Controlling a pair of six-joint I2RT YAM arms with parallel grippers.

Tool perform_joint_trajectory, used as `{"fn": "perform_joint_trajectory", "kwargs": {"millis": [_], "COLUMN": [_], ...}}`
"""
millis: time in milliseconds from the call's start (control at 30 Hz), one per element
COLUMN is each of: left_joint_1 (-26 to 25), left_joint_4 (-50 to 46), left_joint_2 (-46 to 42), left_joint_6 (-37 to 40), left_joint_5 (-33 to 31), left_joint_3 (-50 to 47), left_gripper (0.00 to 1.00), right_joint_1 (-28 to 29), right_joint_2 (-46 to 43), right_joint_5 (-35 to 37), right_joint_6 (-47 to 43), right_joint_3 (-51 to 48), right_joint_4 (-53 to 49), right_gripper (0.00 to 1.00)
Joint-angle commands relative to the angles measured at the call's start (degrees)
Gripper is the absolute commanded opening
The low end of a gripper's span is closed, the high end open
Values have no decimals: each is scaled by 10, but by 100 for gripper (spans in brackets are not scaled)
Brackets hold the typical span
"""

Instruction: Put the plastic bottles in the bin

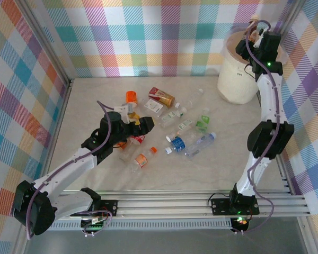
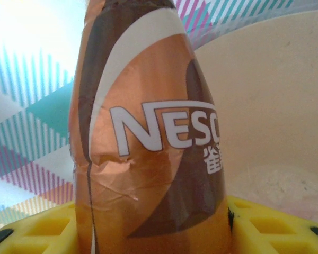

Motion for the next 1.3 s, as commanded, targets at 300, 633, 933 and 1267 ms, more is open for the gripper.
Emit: {"fn": "perform_joint_trajectory", "kwargs": {"millis": [300, 633, 933, 1267], "left_joint_1": [-4, -5, -4, -13], "left_joint_4": [-105, -127, -124, -172], "left_joint_2": [-18, -39, -29, -1], "left_joint_6": [24, 24, 26, 72], "left_joint_5": [-67, -79, -63, -30], "left_joint_3": [15, 0, -2, 3], "left_gripper": [100, 100, 100, 100], "right_joint_1": [-6, -8, -8, -7], "right_joint_2": [141, 135, 72, 3], "right_joint_5": [-23, -85, -108, -95], "right_joint_6": [-10, -3, -22, -63], "right_joint_3": [192, 201, 132, 101], "right_joint_4": [-140, -173, -167, -171], "right_gripper": [62, 72, 74, 79]}}
